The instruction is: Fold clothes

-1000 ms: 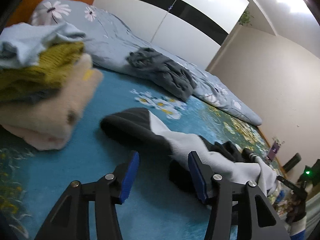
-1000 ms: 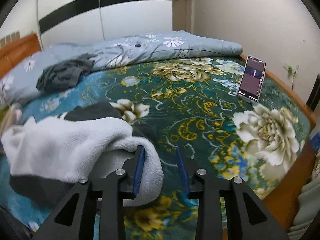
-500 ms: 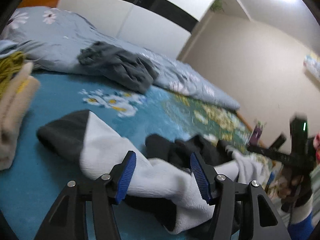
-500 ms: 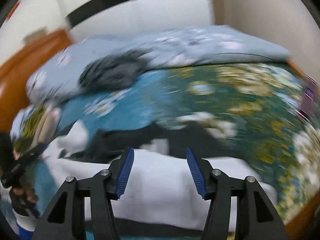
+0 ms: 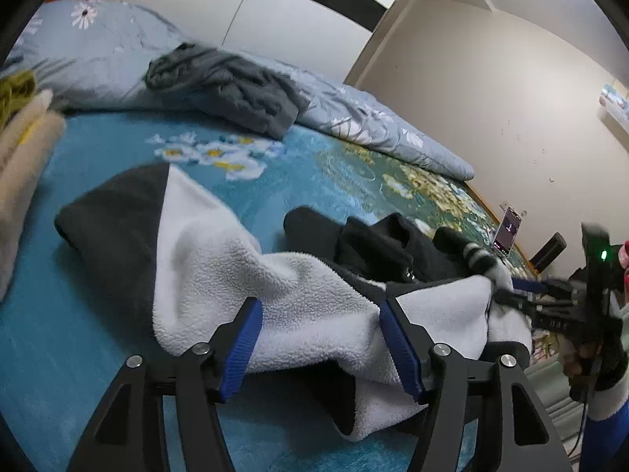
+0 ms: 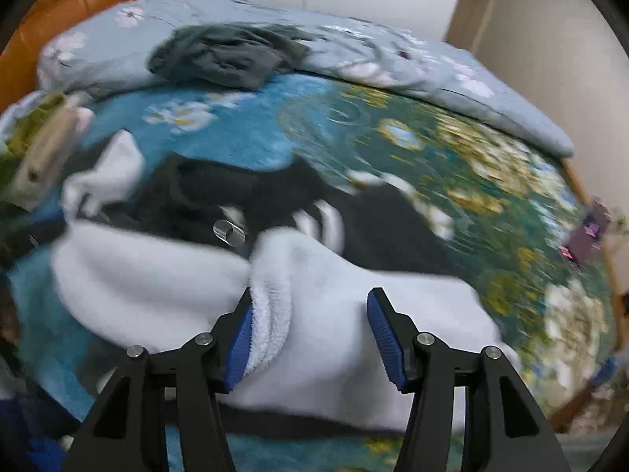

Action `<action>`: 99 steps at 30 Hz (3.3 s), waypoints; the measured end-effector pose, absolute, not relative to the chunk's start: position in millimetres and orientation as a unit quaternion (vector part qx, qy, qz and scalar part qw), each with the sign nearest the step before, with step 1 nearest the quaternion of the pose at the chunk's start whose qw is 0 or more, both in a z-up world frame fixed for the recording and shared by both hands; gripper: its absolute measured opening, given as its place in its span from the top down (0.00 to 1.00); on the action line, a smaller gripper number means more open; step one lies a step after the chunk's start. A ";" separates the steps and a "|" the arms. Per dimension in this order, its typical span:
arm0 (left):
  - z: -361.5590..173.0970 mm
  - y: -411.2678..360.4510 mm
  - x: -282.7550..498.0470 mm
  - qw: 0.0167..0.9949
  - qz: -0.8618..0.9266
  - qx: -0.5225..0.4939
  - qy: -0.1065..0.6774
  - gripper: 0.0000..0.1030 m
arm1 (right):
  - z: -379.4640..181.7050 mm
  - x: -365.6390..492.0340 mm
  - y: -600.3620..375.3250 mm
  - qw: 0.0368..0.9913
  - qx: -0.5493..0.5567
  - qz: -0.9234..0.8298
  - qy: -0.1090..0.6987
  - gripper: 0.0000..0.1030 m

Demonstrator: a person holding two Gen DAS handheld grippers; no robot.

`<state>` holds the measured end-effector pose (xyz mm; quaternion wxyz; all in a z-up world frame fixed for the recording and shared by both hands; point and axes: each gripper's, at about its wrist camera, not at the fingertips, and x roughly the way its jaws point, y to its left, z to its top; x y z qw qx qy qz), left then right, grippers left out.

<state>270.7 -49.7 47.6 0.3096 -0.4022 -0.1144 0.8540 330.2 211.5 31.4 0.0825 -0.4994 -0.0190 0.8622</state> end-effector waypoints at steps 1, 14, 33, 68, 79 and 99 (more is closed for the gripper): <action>52.5 -48.4 270.3 0.312 0.855 -0.398 -0.111 0.35 | 30.7 335.8 216.2 0.083 -0.500 0.862 -0.009 0.54; 78.5 -48.0 243.7 0.310 0.865 -0.377 -0.117 0.32 | 74.3 363.0 269.6 0.077 -0.429 0.895 0.096 0.95; 69.8 -91.4 244.9 0.225 0.876 -0.404 -0.136 0.32 | 23.2 376.0 456.3 0.296 -0.479 0.824 0.067 0.95; -5.7 -113.6 200.1 0.239 0.788 -0.440 -0.357 0.43 | -31.0 208.8 313.2 -0.135 -0.574 0.801 0.104 0.36; 36.7 -110.4 216.1 0.261 0.834 -0.374 -0.310 0.80 | 11.5 248.3 284.5 -0.060 -0.527 0.842 0.103 0.92; 306.8 -110.9 299.4 0.414 0.891 -0.064 -0.177 0.87 | 270.1 388.6 333.4 0.050 -0.173 0.967 0.180 0.95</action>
